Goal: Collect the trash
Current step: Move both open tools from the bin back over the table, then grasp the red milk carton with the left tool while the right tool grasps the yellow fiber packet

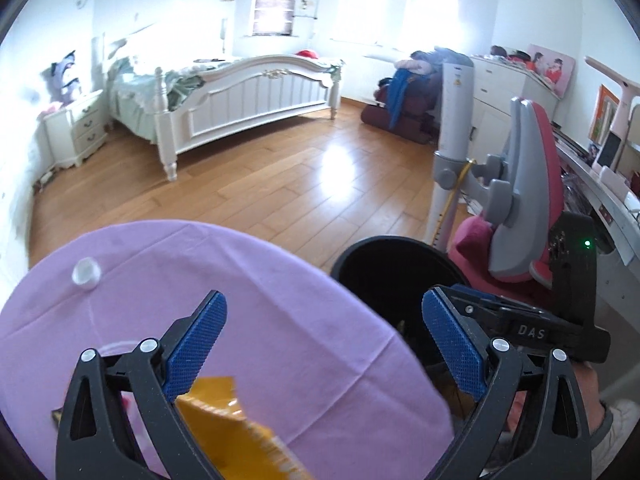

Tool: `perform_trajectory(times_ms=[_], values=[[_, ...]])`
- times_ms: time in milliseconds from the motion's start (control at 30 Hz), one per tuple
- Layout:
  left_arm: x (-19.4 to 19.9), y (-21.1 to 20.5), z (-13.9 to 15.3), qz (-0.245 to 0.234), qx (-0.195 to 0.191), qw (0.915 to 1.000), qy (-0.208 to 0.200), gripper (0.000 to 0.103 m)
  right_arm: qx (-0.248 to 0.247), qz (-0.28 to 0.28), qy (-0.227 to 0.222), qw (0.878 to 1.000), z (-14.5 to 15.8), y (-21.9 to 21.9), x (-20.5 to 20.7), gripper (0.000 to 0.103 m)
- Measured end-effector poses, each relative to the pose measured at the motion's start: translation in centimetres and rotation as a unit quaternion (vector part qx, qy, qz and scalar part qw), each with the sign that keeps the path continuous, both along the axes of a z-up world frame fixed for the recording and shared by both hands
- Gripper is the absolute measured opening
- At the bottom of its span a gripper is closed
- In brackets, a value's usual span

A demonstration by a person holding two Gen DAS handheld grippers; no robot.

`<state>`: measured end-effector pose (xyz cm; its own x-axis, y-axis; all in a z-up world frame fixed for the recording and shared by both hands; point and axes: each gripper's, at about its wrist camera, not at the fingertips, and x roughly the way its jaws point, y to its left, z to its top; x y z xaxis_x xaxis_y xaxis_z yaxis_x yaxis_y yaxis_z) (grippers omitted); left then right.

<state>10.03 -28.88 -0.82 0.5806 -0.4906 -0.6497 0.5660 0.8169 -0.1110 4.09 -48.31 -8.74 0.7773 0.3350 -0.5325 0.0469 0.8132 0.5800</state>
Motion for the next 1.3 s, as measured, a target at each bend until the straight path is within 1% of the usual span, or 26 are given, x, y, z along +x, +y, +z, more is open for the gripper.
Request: perform_trajectory(times_ms=[133,233,333,433,467,500,600,633,667,700,767,800,867,900,933,1033,1100,1233,1300], values=[[0.1,7.4,-0.3,0.066,0.022,0.9976,-0.007,0.096,-0.022,0.066,-0.006,0.998,1.4,5.1,0.8,0.083],[0.5,12.2,-1.5,0.105,0.044,0.9935,0.004,0.096,-0.034,0.115,-0.003,0.993,1.9,8.6,1.3,0.083],[1.0,15.5,-3.0,0.113,0.054,0.9916,0.030,0.095,-0.053,0.157,0.009,0.986,1.8,11.9,1.8,0.083],[1.2,17.1,-4.4,0.112,0.082,0.9896,0.038,0.089,-0.075,0.187,0.033,0.979,1.0,14.5,2.0,0.082],[1.3,17.4,-4.7,0.110,0.084,0.9895,0.041,0.084,-0.080,0.197,0.036,0.976,0.9,15.2,1.9,0.076],[1.4,17.8,-4.9,0.109,0.082,0.9897,0.045,0.079,-0.086,0.205,0.036,0.974,0.9,15.7,1.9,0.074],[1.8,18.3,-5.6,0.107,0.078,0.9895,0.057,0.071,-0.098,0.220,0.044,0.970,0.9,17.0,1.7,0.065],[2.0,18.4,-5.8,0.106,0.077,0.9895,0.061,0.067,-0.101,0.228,0.047,0.967,0.9,17.5,1.7,0.059],[2.3,18.5,-6.2,0.105,0.077,0.9893,0.066,0.059,-0.107,0.235,0.049,0.965,0.8,17.9,1.5,0.052],[2.4,18.7,-6.4,0.106,0.073,0.9891,0.070,0.055,-0.114,0.243,0.050,0.962,0.7,18.4,1.4,0.049],[2.5,18.4,-6.6,0.109,0.063,0.9894,0.072,0.054,-0.120,0.252,0.044,0.959,0.7,19.1,1.1,0.035],[2.5,18.6,-6.5,0.112,0.057,0.9894,0.072,0.053,-0.119,0.256,0.038,0.959,0.8,19.3,0.9,0.031],[2.3,18.7,-6.1,0.120,0.045,0.9895,0.067,0.053,-0.127,0.258,0.026,0.958,1.1,19.5,0.5,0.014],[2.1,18.6,-5.7,0.124,0.038,0.9897,0.061,0.053,-0.127,0.257,0.019,0.958,1.3,19.3,0.3,0.014],[2.0,18.5,-5.2,0.126,0.029,0.9901,0.055,0.053,-0.122,0.254,0.011,0.959,1.6,19.0,0.1,0.010],[1.1,17.5,-3.3,0.121,0.012,0.9920,0.034,0.053,-0.106,0.231,-0.018,0.967,2.8,17.3,-0.2,0.008],[0.6,16.2,-1.9,0.110,0.004,0.9937,0.021,0.053,-0.098,0.209,-0.038,0.972,3.7,15.8,-0.3,0.008],[-0.2,12.2,0.4,0.081,-0.008,0.9967,-0.003,0.053,-0.088,0.142,-0.074,0.983,5.3,11.5,-0.8,0.008],[-0.6,9.7,1.3,0.063,-0.011,0.9978,-0.015,0.053,-0.086,0.107,-0.084,0.987,5.6,9.2,-0.9,0.008]])
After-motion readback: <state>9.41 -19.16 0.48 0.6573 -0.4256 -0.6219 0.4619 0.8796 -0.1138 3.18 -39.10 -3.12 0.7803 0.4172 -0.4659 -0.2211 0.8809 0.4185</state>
